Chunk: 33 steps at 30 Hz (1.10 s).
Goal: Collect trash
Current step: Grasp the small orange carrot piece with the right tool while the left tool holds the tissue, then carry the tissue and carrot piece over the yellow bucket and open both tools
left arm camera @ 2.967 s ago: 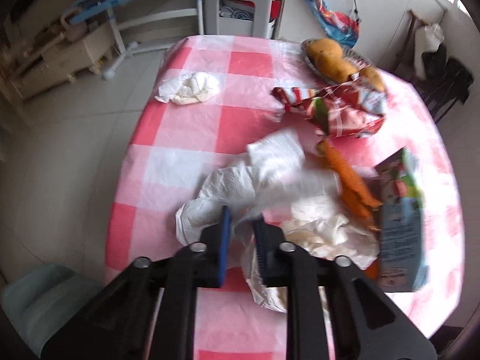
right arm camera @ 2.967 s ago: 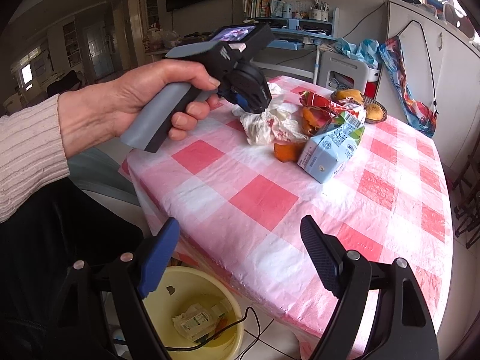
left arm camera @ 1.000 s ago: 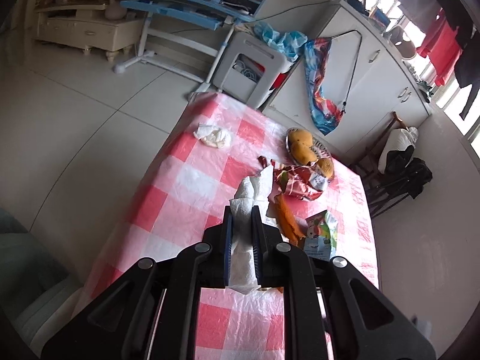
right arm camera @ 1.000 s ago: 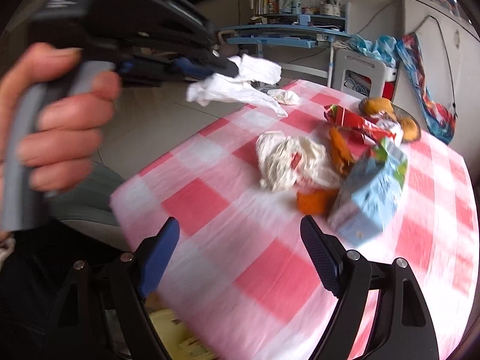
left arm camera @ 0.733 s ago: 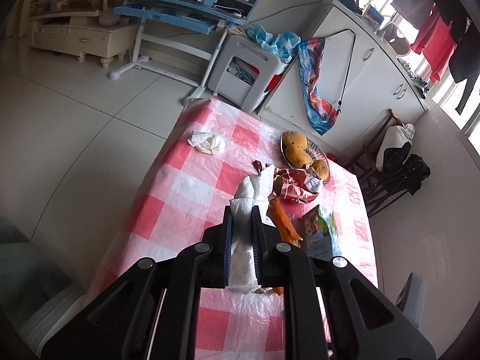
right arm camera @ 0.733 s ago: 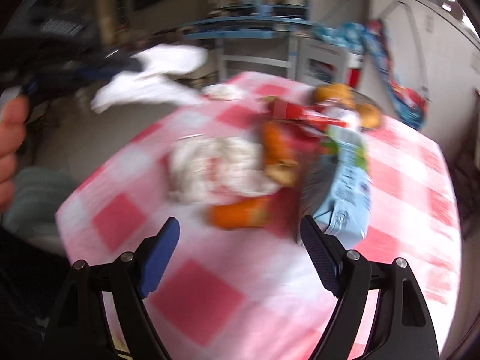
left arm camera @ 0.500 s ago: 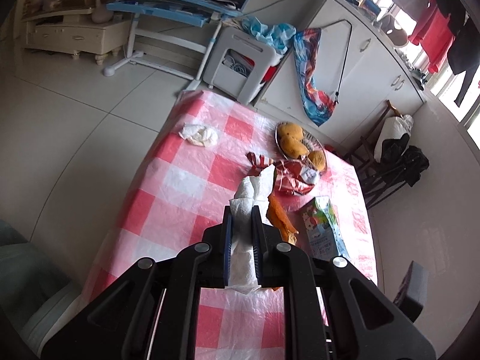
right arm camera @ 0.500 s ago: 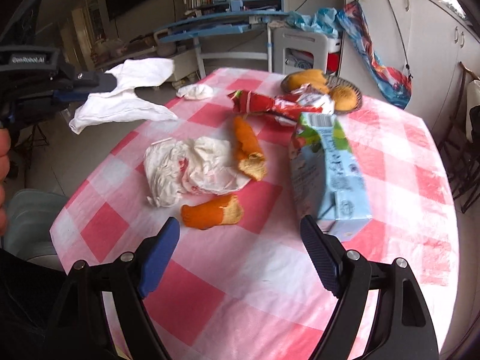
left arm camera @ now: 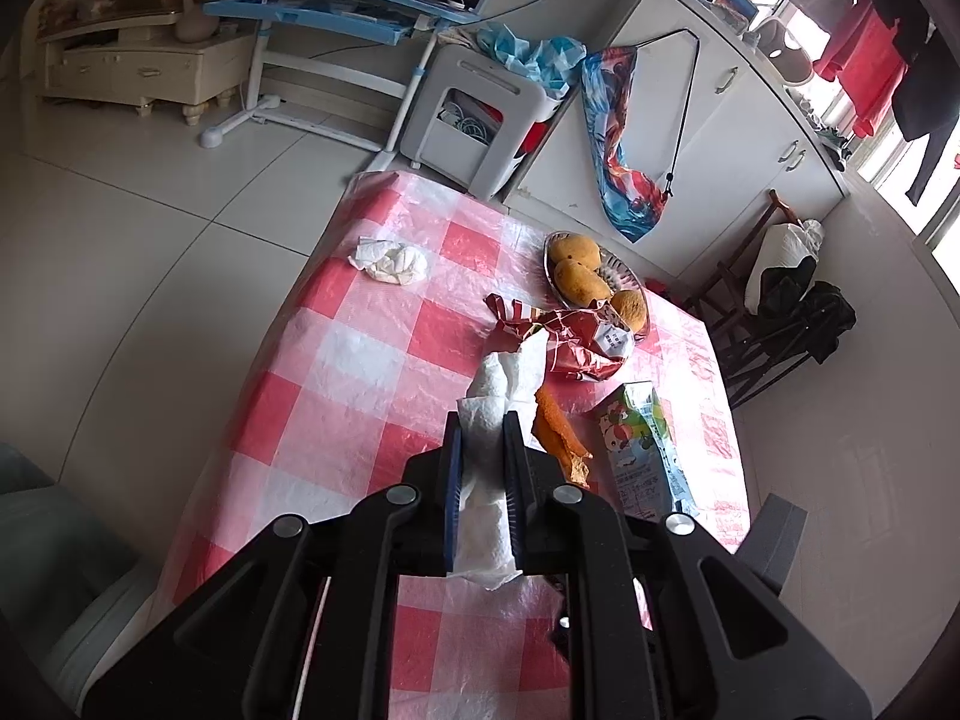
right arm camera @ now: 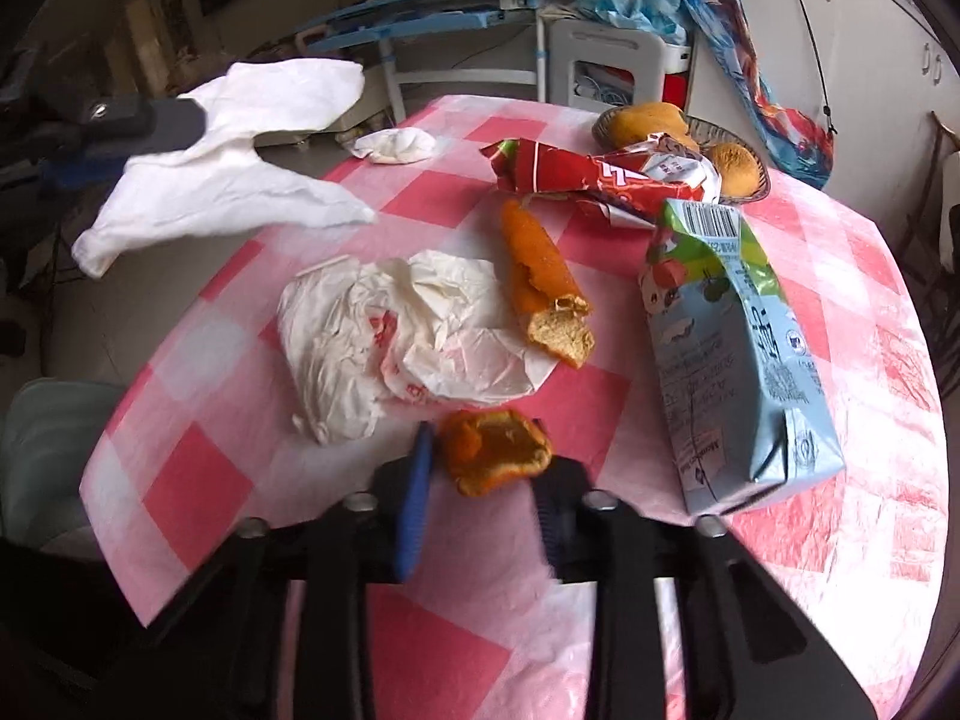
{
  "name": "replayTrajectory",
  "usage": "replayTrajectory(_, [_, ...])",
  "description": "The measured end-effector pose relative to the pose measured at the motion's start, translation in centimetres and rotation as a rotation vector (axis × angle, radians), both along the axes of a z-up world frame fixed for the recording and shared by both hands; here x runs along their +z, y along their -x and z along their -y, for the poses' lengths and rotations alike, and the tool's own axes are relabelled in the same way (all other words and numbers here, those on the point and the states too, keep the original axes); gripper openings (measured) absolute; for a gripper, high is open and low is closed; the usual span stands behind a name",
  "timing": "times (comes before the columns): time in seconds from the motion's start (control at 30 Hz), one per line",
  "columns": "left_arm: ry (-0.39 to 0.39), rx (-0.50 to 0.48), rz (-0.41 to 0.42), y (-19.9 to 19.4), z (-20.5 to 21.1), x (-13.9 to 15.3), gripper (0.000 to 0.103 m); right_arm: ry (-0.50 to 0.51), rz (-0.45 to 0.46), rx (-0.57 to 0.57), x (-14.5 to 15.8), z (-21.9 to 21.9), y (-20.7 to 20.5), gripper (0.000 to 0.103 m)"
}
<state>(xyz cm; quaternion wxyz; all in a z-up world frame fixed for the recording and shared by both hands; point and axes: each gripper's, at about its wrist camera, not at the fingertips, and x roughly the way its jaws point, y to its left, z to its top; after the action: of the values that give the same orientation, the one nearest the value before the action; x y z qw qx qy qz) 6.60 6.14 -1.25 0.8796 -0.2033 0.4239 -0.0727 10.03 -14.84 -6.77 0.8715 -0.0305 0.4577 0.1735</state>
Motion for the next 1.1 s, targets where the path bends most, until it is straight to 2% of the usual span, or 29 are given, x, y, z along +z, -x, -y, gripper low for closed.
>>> replayTrajectory(0.2, [-0.007,-0.009,0.001,0.0,0.3,0.1,0.012,-0.029,0.019,-0.009,0.7,2.4,1.2,0.020])
replayTrajectory(0.37, [-0.020,-0.024,0.006,0.3,0.8,0.1,0.012,-0.055,0.040,0.045,2.6,3.1,3.7,0.020])
replayTrajectory(0.7, [-0.085,-0.063,0.019,1.6,2.7,-0.1,0.012,-0.072,0.099,0.231,4.1,1.7,9.3,0.020])
replayTrajectory(0.8, [-0.114,-0.088,0.026,2.4,3.6,-0.3,0.012,-0.083,0.083,0.304,3.8,1.1,10.5,0.020])
replayTrajectory(0.93, [-0.152,-0.127,0.039,3.3,4.7,-0.4,0.012,-0.036,0.055,0.415,3.0,-0.2,12.9,0.020])
replayTrajectory(1.1, [-0.167,-0.153,0.058,4.9,5.3,-0.2,0.012,-0.018,0.031,0.494,2.2,-1.2,15.4,0.020])
